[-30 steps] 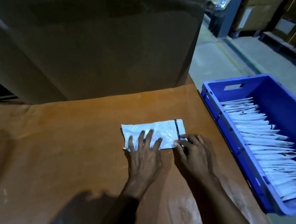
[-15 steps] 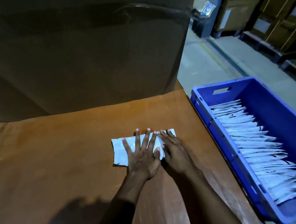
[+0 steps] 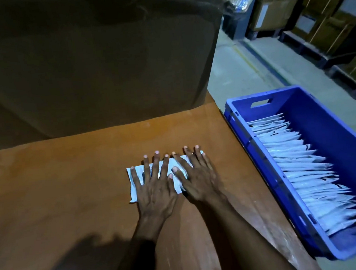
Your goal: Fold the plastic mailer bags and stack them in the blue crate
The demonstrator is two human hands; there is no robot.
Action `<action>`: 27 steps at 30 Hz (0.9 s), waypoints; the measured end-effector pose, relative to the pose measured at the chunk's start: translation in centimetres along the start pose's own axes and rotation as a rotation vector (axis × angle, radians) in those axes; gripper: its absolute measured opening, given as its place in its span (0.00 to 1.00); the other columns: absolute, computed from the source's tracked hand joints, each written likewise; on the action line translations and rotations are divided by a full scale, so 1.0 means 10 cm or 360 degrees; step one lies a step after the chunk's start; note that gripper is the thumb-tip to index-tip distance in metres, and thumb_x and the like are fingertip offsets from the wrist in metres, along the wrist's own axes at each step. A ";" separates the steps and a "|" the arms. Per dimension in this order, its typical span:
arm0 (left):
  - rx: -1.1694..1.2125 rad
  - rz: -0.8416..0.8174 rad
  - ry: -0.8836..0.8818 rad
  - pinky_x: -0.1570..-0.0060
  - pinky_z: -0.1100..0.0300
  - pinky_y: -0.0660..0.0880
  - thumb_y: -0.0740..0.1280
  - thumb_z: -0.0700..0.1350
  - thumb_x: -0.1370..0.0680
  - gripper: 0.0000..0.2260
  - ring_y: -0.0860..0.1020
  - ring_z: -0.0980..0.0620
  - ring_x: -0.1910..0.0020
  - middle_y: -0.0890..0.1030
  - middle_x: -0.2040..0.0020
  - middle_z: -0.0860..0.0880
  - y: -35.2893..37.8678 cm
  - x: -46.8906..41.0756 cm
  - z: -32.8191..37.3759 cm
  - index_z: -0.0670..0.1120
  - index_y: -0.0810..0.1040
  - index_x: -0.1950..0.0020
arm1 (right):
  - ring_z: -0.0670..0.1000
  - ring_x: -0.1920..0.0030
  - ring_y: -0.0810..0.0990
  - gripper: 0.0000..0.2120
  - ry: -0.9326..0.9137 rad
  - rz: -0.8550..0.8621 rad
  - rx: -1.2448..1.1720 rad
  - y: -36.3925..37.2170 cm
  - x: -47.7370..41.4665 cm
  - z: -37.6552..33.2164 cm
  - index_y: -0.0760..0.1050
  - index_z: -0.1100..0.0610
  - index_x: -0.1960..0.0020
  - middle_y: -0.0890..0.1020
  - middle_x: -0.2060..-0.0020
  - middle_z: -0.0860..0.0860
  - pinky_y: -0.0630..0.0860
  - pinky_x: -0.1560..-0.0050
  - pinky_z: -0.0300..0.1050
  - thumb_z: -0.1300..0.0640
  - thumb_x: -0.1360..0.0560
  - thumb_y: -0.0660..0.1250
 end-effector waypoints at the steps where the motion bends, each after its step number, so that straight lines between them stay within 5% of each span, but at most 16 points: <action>1: -0.0015 -0.0002 0.0022 0.22 0.32 0.48 0.51 0.53 0.15 0.26 0.48 0.43 0.16 0.53 0.15 0.48 0.00 0.02 0.00 0.52 0.56 0.15 | 0.54 0.15 0.42 0.28 0.0021 0.0033 0.0057 0.00 0.00 0.01 0.56 0.40 0.17 0.53 0.16 0.48 0.46 0.17 0.55 0.35 0.15 0.44; 7: -0.0069 -0.0056 0.0029 0.23 0.30 0.51 0.46 0.55 0.14 0.26 0.47 0.40 0.16 0.50 0.15 0.45 0.10 0.03 -0.01 0.52 0.53 0.15 | 0.55 0.16 0.41 0.29 0.0069 0.0037 0.0167 0.04 -0.04 0.02 0.57 0.38 0.17 0.52 0.15 0.49 0.47 0.17 0.55 0.32 0.16 0.46; 14: 0.0129 -0.0048 -0.0142 0.21 0.34 0.51 0.43 0.56 0.14 0.27 0.53 0.43 0.16 0.57 0.15 0.48 -0.10 0.15 -0.24 0.52 0.59 0.16 | 0.55 0.16 0.37 0.33 0.0188 -0.0237 0.0149 0.05 -0.15 -0.06 0.50 0.38 0.16 0.45 0.15 0.48 0.29 0.23 0.62 0.30 0.19 0.35; 17: 0.0094 -0.0049 -0.0298 0.22 0.35 0.54 0.44 0.52 0.16 0.28 0.56 0.40 0.18 0.60 0.17 0.45 -0.13 0.26 -0.49 0.46 0.59 0.16 | 0.52 0.15 0.44 0.38 -0.0100 -0.0079 0.0012 -0.01 -0.17 -0.52 0.56 0.39 0.17 0.52 0.15 0.46 0.36 0.20 0.64 0.30 0.21 0.29; 19: 0.0130 -0.0020 -0.0435 0.22 0.36 0.55 0.46 0.49 0.16 0.28 0.57 0.40 0.18 0.62 0.17 0.44 -0.15 0.33 -0.66 0.44 0.60 0.17 | 0.51 0.16 0.44 0.33 -0.0282 -0.0113 -0.0018 0.13 -0.14 -0.75 0.53 0.37 0.17 0.53 0.16 0.44 0.41 0.19 0.62 0.32 0.18 0.31; 23: 0.0120 -0.0002 -0.0360 0.22 0.36 0.54 0.46 0.50 0.16 0.27 0.56 0.40 0.18 0.60 0.17 0.44 -0.12 0.37 -0.74 0.43 0.61 0.17 | 0.54 0.16 0.51 0.26 -0.0213 0.0044 0.0148 0.28 -0.12 -0.74 0.57 0.38 0.17 0.61 0.17 0.45 0.48 0.18 0.62 0.36 0.14 0.45; 27: 0.0110 0.0007 -0.0369 0.22 0.35 0.54 0.47 0.51 0.15 0.27 0.57 0.41 0.18 0.61 0.17 0.45 -0.09 0.36 -0.76 0.45 0.62 0.17 | 0.58 0.16 0.53 0.26 -0.0189 0.0090 0.0282 0.41 -0.15 -0.73 0.60 0.39 0.18 0.61 0.17 0.47 0.50 0.20 0.66 0.37 0.14 0.46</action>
Point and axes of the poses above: each hand's wrist, its own x-axis away from the middle knuckle, its own y-axis out of the palm, z = x × y, the point moved 10 cm from there along -x, towards the middle knuckle
